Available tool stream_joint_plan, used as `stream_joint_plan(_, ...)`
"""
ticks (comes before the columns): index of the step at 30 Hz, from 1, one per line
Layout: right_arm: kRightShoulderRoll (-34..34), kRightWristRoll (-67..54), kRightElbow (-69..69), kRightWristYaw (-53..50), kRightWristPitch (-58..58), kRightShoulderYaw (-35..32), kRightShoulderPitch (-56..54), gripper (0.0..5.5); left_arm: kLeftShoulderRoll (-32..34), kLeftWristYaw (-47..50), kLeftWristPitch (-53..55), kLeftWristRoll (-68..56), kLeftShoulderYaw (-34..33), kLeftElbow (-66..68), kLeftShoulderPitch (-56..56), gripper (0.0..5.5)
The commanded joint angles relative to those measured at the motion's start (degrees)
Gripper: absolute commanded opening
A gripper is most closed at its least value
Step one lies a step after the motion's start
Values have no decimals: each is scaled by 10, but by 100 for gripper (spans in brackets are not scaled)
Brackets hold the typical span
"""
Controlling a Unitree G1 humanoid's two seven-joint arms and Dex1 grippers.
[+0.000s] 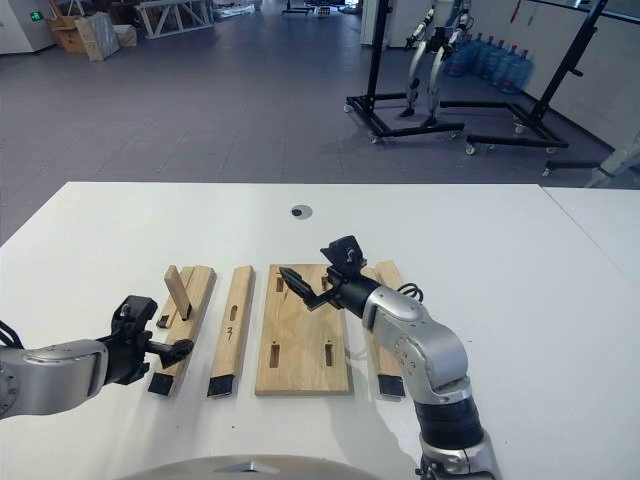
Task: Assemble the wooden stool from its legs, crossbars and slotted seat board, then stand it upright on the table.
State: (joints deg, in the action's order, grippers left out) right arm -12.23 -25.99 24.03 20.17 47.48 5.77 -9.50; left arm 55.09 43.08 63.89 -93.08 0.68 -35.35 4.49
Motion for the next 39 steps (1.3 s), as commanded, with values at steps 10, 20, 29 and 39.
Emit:
stream_joint_plan(10, -3, -3, -8, 2, 4, 0, -9, 540, -66, 85, -41, -7, 50, 44, 7, 538)
stream_joint_plan(20, -2, -3, -11, 1, 4, 0, -12, 540, -66, 82, -45, -24, 56, 57, 17, 433)
stream_joint_plan(29, -1, -3, -12, 1, 4, 0, -14, 540, -47, 60, -28, 4, 61, 57, 6, 290)
stream_joint_plan(39, -2, -3, -16, 3, 4, 1, -16, 540, -50, 16, -24, 34, 43, 62, -50, 205)
